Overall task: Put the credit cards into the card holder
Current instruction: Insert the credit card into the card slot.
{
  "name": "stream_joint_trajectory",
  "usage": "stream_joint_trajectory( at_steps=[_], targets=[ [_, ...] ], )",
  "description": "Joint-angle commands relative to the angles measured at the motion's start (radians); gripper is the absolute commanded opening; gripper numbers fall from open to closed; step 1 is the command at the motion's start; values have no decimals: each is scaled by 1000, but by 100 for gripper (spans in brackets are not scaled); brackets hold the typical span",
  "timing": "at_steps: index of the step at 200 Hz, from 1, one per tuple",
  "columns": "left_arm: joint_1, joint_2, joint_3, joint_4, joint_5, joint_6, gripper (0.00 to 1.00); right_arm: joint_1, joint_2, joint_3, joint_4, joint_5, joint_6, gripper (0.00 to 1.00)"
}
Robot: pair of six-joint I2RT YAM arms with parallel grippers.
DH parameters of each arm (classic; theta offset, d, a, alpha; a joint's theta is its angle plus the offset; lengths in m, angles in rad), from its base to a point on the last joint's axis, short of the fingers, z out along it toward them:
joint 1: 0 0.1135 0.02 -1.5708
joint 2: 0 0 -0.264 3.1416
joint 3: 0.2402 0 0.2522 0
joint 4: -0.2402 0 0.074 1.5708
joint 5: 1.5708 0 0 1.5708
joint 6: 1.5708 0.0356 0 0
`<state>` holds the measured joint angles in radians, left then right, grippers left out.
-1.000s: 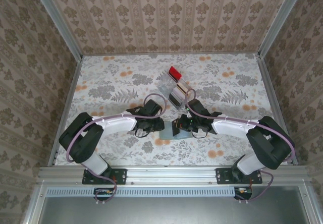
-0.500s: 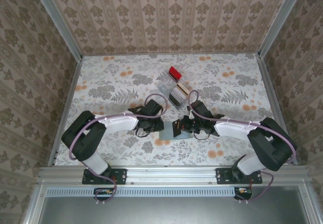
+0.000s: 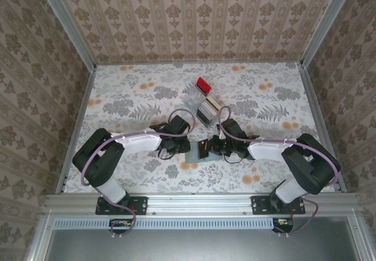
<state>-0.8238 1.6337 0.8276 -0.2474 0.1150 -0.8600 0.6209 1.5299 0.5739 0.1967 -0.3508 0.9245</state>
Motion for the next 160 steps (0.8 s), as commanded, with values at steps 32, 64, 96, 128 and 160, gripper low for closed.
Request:
stream_joint_trajectory(
  at_steps=[32,64,96,128,160],
  targets=[
    [-9,28,19,-11,4,19,20,40,85,39,-35,-68,-35,5],
    [-8,29,20,-16,0,19,20,40,55,59,-132,-47,-83,5],
    [-8,28,21,-22,-5,17,20,22,5,59,-202,-25,-114,4],
    [-8,33,24,-29,-8,21,20,1,-27,56,-267,-6,-139,3],
    [-9,37,26,-24,-4,16,20,-16,-19,55,-264,-47,-148,3]
  ],
)
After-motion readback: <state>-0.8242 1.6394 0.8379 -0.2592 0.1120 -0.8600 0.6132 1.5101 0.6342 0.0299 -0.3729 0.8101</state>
